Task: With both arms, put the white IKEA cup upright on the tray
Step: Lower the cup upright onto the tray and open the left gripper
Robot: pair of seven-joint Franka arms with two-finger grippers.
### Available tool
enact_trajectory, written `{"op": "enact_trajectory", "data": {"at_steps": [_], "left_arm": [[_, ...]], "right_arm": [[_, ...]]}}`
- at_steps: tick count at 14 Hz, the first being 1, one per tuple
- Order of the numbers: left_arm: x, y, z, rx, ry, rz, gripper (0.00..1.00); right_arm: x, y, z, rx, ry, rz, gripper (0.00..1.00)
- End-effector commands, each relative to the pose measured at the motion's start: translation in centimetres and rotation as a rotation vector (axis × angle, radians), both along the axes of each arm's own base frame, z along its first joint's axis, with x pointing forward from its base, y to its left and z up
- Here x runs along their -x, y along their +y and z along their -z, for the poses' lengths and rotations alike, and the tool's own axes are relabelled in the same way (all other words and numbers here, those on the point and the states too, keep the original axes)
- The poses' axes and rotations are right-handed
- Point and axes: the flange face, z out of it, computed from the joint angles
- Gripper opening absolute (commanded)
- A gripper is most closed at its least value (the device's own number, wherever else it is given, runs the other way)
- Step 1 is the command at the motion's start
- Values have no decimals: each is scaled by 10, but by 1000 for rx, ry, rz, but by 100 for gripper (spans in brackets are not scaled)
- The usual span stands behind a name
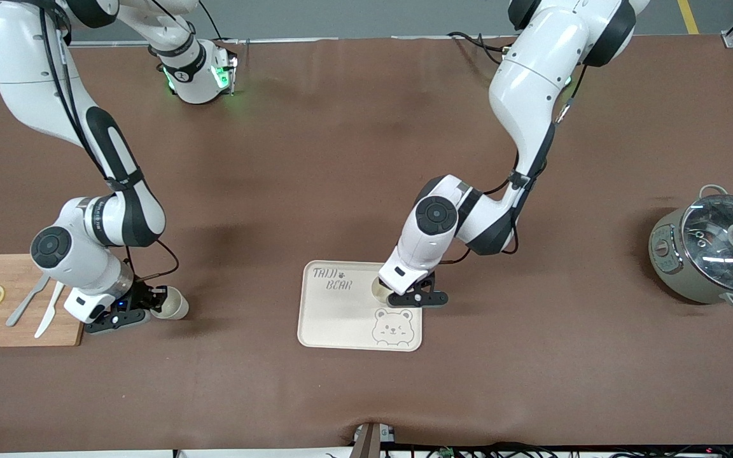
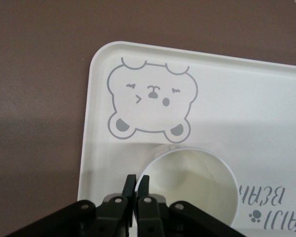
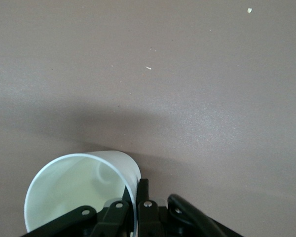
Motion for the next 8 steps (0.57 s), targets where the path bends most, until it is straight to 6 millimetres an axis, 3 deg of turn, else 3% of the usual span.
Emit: {"op": "enact_trajectory", "data": {"at_steps": [1, 2, 6, 8], "left_arm": [[-1, -8, 3, 5, -43, -14, 49], [-1, -8, 2, 4, -44, -13, 69], [-5, -5, -15, 10, -57, -18, 100], [-7, 0, -31, -5, -41, -24, 100]], "right_arm": [[2, -5, 2, -1, -2, 13, 0], [2, -5, 2, -10, -2, 21, 0], [2, -7, 1, -18, 1, 35, 0], [1, -9, -1, -19, 3, 39, 0]]}}
